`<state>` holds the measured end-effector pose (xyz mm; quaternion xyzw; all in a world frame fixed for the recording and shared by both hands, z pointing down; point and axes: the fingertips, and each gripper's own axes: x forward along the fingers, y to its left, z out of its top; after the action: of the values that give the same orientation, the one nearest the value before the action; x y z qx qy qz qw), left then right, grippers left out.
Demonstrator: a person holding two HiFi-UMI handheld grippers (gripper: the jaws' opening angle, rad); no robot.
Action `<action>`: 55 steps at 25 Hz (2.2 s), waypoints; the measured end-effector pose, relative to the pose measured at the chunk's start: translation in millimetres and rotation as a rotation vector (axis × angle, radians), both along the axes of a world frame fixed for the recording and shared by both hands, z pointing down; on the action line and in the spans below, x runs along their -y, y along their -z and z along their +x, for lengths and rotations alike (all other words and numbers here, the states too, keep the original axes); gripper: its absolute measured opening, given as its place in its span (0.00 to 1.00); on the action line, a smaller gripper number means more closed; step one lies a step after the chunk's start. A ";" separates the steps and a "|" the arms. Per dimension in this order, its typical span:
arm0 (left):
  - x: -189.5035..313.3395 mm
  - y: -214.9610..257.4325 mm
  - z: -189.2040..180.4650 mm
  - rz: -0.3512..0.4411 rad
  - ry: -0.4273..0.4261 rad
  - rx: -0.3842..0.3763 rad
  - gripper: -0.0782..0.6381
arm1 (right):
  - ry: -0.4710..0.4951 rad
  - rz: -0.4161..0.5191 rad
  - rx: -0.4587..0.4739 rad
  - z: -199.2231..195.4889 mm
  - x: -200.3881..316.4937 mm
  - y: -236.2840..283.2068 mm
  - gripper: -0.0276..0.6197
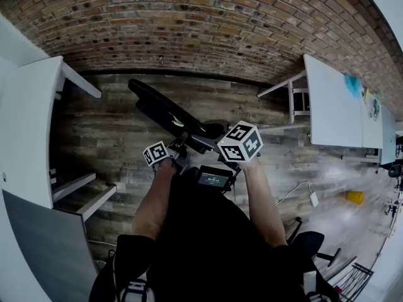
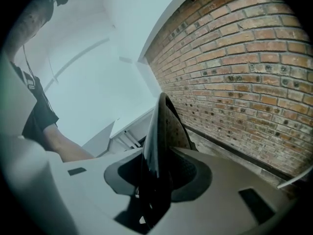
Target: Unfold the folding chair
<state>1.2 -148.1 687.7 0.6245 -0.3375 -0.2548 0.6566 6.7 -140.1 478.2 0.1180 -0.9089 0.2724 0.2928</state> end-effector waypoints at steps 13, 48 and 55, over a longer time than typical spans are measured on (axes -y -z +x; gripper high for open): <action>-73.3 -11.6 25.5 -0.058 0.036 0.021 0.19 | 0.081 -0.015 -0.004 22.1 -76.0 -6.9 0.26; -121.1 0.0 32.5 0.020 -0.646 0.156 0.20 | -0.712 -0.035 0.063 41.4 -119.0 2.2 0.25; -123.9 1.3 60.9 0.062 -0.769 0.161 0.20 | -0.895 -0.040 0.113 68.1 -130.2 1.6 0.25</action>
<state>62.1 -24.2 686.4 0.7431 -0.1213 0.0496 0.6562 74.8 -10.0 476.5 0.4787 -0.7775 0.3958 0.0984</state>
